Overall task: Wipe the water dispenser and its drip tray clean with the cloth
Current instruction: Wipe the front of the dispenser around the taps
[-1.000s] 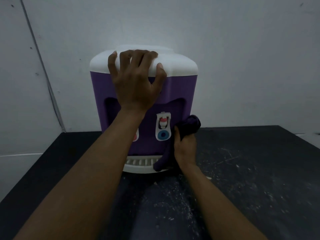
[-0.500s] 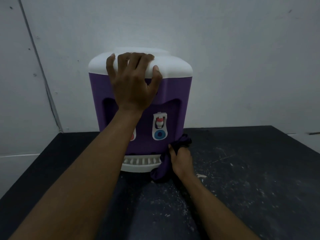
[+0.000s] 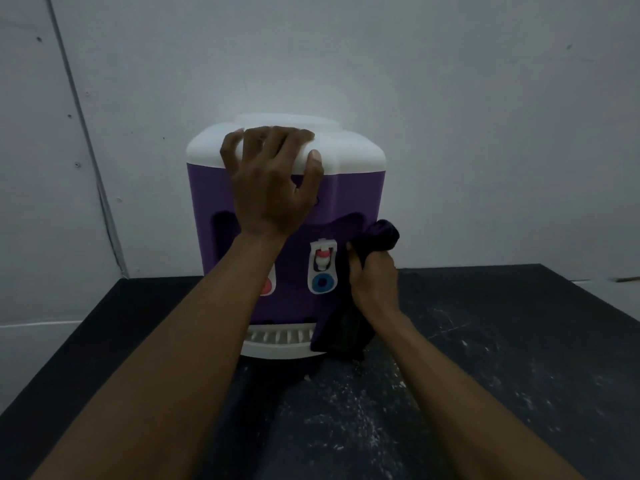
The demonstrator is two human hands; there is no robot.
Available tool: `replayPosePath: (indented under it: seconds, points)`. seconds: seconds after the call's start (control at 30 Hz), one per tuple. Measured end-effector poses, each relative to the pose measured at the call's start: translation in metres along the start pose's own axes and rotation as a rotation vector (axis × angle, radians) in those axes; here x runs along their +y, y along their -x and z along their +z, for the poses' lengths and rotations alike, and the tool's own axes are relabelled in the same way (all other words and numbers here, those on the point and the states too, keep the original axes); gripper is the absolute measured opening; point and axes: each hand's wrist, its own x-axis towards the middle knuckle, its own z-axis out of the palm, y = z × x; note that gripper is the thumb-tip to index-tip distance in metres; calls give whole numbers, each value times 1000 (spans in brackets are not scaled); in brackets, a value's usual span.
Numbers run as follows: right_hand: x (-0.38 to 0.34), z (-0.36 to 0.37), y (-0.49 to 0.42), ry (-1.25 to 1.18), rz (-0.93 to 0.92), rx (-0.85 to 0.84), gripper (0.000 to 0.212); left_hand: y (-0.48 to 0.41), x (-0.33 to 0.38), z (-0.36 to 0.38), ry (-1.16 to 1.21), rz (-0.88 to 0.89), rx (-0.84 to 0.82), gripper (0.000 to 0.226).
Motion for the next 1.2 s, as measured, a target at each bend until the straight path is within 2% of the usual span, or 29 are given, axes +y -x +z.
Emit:
replayPosePath:
  seconds: [0.17,0.27,0.3,0.37,0.47,0.53,0.7,0.8,0.87,1.03,1.2]
  points:
    - [-25,-4,-18,4,-10,107,16,1,2,1,1,3,11,31]
    - [-41,-6,-20,-135,-169,131,69,1,1,3,38,-5,20,30]
    - [-44,-6,-21,-145,-227,138,76,1,1,3,62,-7,17,31]
    - [-49,-4,-22,-123,-314,149,79,0,-2,2,108,0,0,34]
    - [-59,4,-21,-64,-484,167,71,0,-5,-1,148,27,-25,31]
    - [-62,10,-19,-29,-575,124,74,1,-7,-6,158,53,-74,28]
    - [-44,-13,-31,112,-716,-15,83,-10,-35,-29,166,237,-335,39]
    - [-40,-21,-34,136,-692,-9,78,-20,-51,-41,122,334,-474,46]
    - [-42,-18,-29,118,-645,23,78,-19,-57,-45,72,321,-500,50]
    - [-56,-5,-21,43,-573,45,90,-3,-71,-51,45,-29,-465,69]
    - [-78,9,-18,-2,-534,144,91,-2,-71,-53,248,-67,-453,56]
